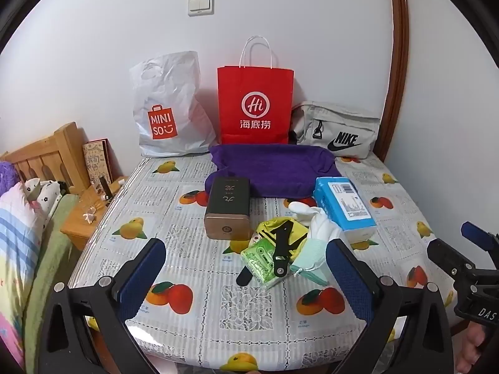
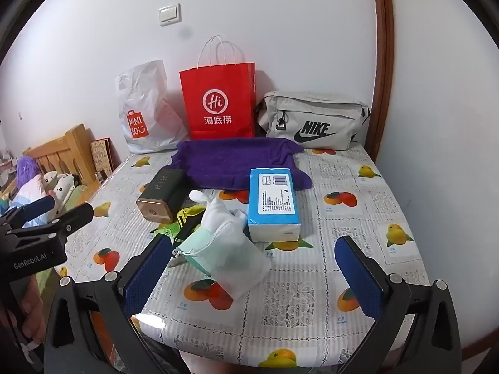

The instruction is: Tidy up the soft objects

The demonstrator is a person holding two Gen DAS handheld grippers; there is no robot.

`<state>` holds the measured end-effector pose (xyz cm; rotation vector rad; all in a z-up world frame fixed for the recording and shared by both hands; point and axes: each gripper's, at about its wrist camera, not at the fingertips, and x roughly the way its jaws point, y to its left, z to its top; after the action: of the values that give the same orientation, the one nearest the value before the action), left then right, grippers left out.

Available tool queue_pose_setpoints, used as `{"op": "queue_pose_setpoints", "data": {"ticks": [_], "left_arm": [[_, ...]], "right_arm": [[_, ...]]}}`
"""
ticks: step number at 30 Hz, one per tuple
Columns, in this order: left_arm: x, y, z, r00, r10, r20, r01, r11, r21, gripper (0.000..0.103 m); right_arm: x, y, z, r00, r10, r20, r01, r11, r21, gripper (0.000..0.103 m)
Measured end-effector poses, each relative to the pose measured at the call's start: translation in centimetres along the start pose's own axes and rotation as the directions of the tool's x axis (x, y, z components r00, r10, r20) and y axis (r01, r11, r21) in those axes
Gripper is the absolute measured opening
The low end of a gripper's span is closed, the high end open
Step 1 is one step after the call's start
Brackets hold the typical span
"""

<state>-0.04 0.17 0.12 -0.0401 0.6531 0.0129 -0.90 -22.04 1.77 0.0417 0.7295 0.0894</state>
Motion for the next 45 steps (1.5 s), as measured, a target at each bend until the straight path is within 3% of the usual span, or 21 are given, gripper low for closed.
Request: {"op": "queue_pose_setpoints", "data": {"ticks": [45], "left_arm": [[-1.1, 0.1, -0.2, 1.0, -0.009, 0.013, 0.009, 1.0, 0.018, 0.103]], "right_arm": [[-1.3, 0.0, -0.1, 1.0, 0.018, 0.026, -0.018, 1.0, 0.013, 0.103]]}}
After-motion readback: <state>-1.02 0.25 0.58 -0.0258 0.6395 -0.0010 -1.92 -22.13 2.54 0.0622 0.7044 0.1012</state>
